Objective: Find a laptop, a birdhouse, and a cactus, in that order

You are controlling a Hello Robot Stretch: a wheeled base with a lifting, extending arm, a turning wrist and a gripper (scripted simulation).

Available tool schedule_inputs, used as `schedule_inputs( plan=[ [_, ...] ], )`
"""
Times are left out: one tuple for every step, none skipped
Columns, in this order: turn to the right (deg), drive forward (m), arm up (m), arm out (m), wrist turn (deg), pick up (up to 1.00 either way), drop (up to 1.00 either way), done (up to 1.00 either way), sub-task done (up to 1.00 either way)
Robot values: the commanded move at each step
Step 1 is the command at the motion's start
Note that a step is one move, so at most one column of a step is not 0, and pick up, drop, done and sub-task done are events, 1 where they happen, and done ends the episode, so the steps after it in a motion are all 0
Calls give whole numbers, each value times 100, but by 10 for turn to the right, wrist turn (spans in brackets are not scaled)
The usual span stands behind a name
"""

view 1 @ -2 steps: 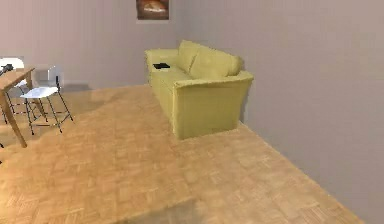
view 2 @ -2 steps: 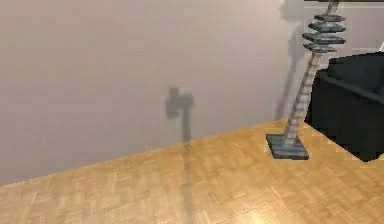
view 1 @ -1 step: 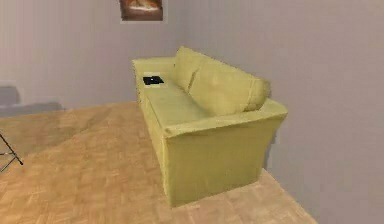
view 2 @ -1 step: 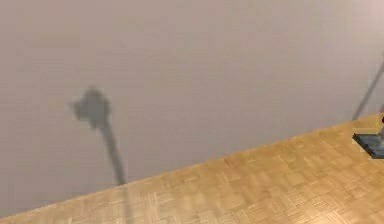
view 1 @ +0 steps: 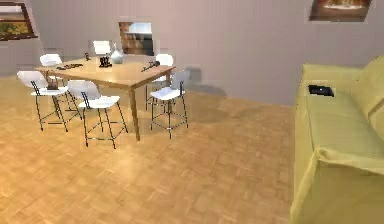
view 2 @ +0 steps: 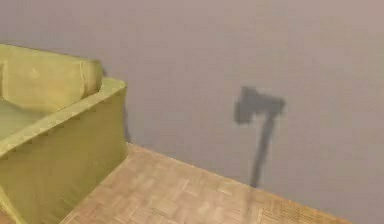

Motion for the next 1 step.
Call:
schedule_inputs(
  plan=[
    [0, 100, 0, 0, 0, 0, 0, 0, 0]
  ],
)
